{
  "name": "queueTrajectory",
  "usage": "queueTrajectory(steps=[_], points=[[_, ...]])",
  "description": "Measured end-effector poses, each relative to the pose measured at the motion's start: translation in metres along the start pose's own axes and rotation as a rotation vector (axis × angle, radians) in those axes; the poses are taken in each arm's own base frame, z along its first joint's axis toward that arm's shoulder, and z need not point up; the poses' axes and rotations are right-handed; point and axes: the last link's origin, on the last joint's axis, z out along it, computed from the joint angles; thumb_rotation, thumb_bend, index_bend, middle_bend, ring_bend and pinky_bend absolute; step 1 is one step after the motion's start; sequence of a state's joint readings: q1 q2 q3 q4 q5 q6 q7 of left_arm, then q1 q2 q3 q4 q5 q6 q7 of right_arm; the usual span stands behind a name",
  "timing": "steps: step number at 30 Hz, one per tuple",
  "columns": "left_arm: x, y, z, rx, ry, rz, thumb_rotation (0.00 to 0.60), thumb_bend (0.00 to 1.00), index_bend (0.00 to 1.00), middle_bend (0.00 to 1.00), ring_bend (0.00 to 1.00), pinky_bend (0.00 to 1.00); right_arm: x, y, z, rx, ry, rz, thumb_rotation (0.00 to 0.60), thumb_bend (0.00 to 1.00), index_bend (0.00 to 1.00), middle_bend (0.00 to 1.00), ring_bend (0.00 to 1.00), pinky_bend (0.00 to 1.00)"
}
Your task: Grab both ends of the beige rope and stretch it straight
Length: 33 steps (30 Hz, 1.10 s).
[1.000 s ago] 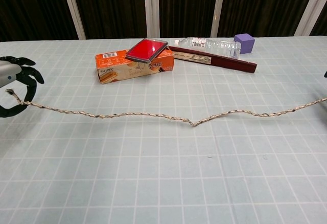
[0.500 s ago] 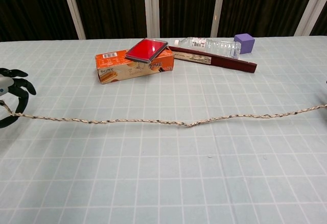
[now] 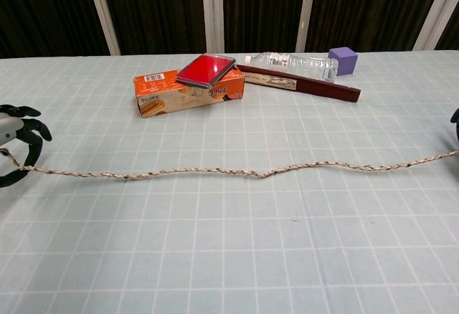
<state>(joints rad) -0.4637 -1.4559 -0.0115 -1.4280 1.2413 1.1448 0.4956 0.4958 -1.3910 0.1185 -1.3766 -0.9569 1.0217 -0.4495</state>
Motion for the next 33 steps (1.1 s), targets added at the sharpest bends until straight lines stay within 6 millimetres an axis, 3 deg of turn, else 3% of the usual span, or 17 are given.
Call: queueTrajectory(steps=[4,7,9,11,17,22,29,33], points=[[-0.003,-0.002,0.0,0.008,-0.015,0.012,0.6,0.65,0.69,0.18,0.03,0.02,-0.001,0.0,0.0,0.0,-0.003,-0.001,0.6,0.51,0.59,0.21,0.0,0.0],[-0.004,-0.004,-0.001,0.015,-0.026,0.022,0.6,0.57,0.61,0.14,0.02,0.01,-0.002,0.0,0.0,-0.001,-0.009,-0.004,0.6,0.51,0.56,0.21,0.0,0.0],[-0.005,-0.005,-0.001,0.019,-0.034,0.026,0.6,0.48,0.53,0.12,0.02,0.0,-0.002,0.001,0.0,0.0,-0.014,-0.009,0.6,0.51,0.47,0.19,0.0,0.0],[-0.006,-0.006,-0.002,0.023,-0.046,0.027,0.6,0.37,0.46,0.09,0.01,0.0,-0.003,0.001,0.0,0.003,-0.02,-0.012,0.6,0.51,0.31,0.14,0.0,0.0],[-0.005,-0.009,-0.003,0.034,-0.067,0.022,0.6,0.28,0.35,0.06,0.0,0.0,-0.004,0.0,-0.003,0.017,-0.05,-0.023,0.6,0.48,0.01,0.0,0.0,0.0],[-0.003,-0.01,-0.004,0.039,-0.068,0.016,0.6,0.23,0.29,0.05,0.0,0.0,-0.002,-0.003,-0.005,0.025,-0.06,-0.025,0.6,0.46,0.0,0.0,0.0,0.0],[0.005,-0.014,-0.007,0.046,-0.048,-0.008,0.6,0.06,0.19,0.03,0.0,0.0,0.005,-0.005,-0.01,0.032,-0.055,-0.008,0.6,0.33,0.0,0.0,0.0,0.0],[0.016,-0.018,-0.01,0.059,-0.018,-0.042,0.6,0.02,0.12,0.02,0.0,0.0,0.012,-0.006,-0.016,0.042,-0.034,0.004,0.6,0.3,0.0,0.0,0.0,0.0]])
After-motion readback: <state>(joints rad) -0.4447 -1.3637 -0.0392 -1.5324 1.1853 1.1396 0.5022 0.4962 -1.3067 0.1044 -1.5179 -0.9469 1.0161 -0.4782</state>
